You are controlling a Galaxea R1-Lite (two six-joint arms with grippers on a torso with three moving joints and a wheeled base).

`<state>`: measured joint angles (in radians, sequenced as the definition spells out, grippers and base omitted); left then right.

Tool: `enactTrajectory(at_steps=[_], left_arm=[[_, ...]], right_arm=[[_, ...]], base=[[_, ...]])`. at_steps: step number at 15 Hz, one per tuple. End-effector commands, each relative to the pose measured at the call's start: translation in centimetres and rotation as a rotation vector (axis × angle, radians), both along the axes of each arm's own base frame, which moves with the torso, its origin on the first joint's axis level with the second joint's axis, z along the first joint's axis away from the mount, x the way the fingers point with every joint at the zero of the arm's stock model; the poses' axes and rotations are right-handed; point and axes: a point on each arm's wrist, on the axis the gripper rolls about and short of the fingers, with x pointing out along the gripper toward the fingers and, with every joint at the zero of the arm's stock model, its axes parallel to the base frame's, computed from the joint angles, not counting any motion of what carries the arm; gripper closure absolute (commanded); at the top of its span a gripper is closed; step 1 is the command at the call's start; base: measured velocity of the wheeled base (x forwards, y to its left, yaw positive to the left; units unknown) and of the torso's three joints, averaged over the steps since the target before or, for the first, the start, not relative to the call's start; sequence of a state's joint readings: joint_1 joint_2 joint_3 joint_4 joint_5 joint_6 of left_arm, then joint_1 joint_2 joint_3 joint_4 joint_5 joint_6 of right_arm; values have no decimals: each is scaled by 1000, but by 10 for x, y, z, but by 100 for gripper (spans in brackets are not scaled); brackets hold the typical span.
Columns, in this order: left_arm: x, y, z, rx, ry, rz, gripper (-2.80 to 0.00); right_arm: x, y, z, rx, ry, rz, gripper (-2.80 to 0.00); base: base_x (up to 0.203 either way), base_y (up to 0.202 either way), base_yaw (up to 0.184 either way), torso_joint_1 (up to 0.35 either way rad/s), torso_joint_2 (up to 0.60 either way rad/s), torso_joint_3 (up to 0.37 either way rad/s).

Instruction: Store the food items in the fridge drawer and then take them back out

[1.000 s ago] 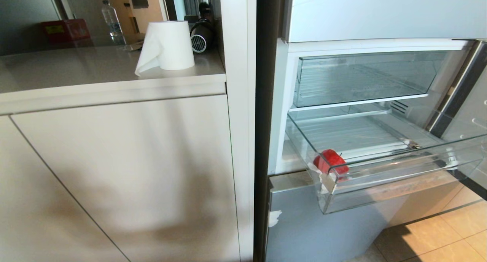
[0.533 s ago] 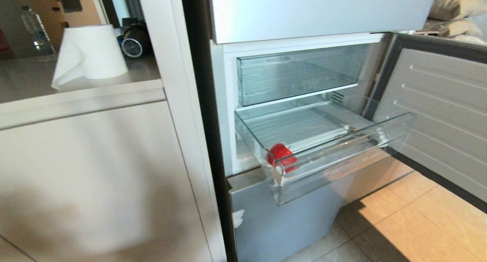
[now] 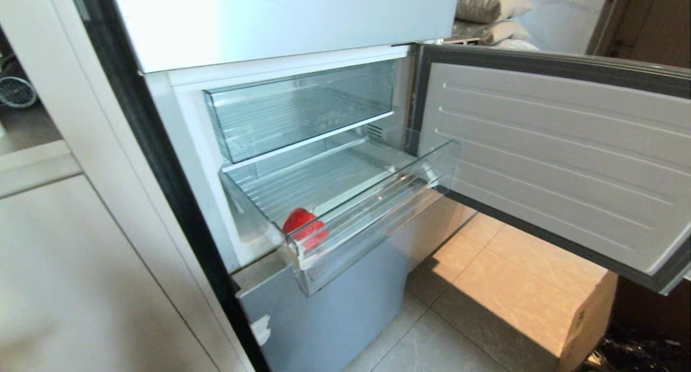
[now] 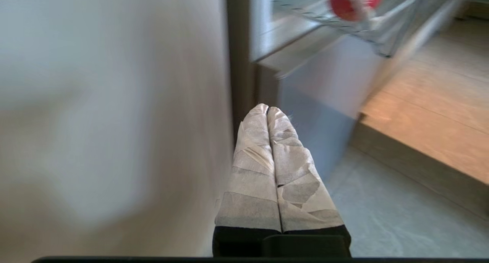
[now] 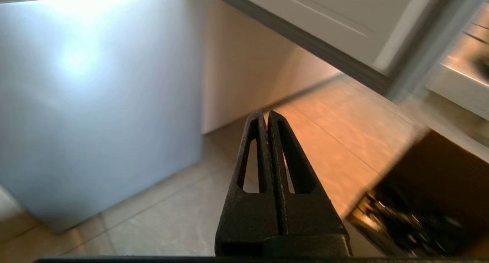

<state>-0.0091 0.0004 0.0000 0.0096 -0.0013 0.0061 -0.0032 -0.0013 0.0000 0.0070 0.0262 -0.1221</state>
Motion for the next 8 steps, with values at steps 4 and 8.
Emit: enactTrajectory(at_steps=[4, 8], left_arm=[[0, 0, 0, 0, -1, 0, 0], [0, 0, 0, 0, 0, 0, 0]], right_arm=[[0, 0, 0, 1, 0, 2, 0], [5, 0, 4, 38, 49, -6, 0]], base=[[-1, 9, -175, 3, 0, 3], [0, 4, -133, 3, 1, 0]])
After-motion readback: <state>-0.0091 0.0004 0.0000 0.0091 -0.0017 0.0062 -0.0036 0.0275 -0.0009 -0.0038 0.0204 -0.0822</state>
